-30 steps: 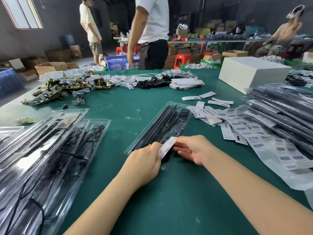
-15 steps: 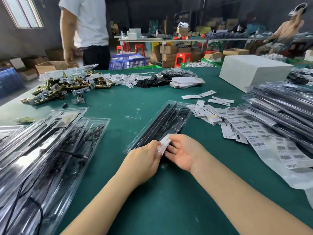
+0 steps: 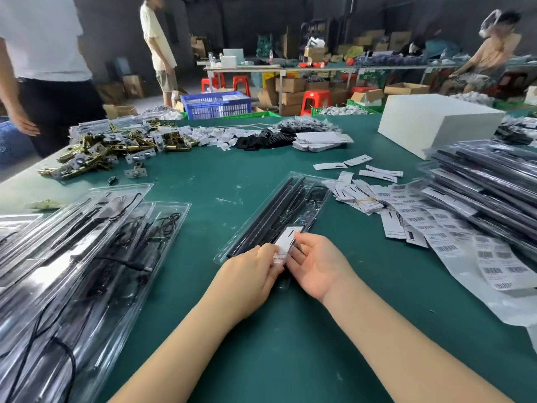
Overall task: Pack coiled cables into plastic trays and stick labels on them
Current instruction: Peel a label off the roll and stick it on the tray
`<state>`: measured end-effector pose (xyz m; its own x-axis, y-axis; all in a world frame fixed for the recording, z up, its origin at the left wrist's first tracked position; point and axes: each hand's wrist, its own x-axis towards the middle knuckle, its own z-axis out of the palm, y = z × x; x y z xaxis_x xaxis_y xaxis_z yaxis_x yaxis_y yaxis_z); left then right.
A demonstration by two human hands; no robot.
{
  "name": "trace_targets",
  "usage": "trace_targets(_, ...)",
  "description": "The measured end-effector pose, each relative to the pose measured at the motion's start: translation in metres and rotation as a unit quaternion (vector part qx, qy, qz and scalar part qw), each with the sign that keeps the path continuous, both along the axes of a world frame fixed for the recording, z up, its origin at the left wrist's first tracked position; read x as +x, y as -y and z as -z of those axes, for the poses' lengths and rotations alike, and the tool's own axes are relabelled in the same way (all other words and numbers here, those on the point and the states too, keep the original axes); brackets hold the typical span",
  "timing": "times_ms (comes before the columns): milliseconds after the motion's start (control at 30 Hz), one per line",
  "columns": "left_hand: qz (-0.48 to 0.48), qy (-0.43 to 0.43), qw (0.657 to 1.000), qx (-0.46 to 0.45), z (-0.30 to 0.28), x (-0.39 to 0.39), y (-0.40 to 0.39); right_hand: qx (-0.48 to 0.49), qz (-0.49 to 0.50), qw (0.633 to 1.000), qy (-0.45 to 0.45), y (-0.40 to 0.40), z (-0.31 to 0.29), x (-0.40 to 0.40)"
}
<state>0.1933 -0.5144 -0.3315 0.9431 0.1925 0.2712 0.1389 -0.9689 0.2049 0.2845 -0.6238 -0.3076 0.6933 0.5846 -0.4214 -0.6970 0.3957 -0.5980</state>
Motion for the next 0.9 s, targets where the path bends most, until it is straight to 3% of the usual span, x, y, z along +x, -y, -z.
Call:
trace_targets(333,-0.106,-0.018,0.989,0.097,-0.003,0.017,0.013,0.012,0.027,0.999,0.013,-0.004,0.008,0.003)
trace_targets(400,-0.103,-0.015,0.990,0.095,-0.003,0.017,0.014,-0.021,0.017,0.998,0.064,-0.001,0.009,0.005)
trace_targets(467,-0.102,-0.012,0.991,0.086,-0.003,0.017,0.015,-0.114,0.027,0.984,0.136,0.005,0.009,0.009)
trace_targets(500,-0.102,-0.011,0.991,0.087,-0.002,0.017,0.015,-0.184,0.033,0.964,0.191,0.010,0.011,0.012)
trace_targets(533,-0.101,-0.010,0.991,0.086,-0.001,0.017,0.015,-0.275,0.034,0.922,0.272,0.015,0.014,0.017)
trace_targets(600,-0.101,-0.009,0.991,0.084,-0.001,0.016,0.014,-0.454,0.014,0.758,0.467,0.025,0.020,0.027)
trace_targets(633,-0.100,-0.007,0.991,0.087,-0.001,0.016,0.014,-0.493,-0.002,0.691,0.529,0.028,0.023,0.028)
trace_targets(667,-0.098,-0.008,0.991,0.095,-0.002,0.016,0.014,-0.506,-0.018,0.653,0.563,0.028,0.025,0.029)
trace_targets(900,-0.107,-0.023,0.988,0.107,-0.002,0.016,0.015,-0.522,-0.053,0.617,0.586,0.017,0.032,0.031)
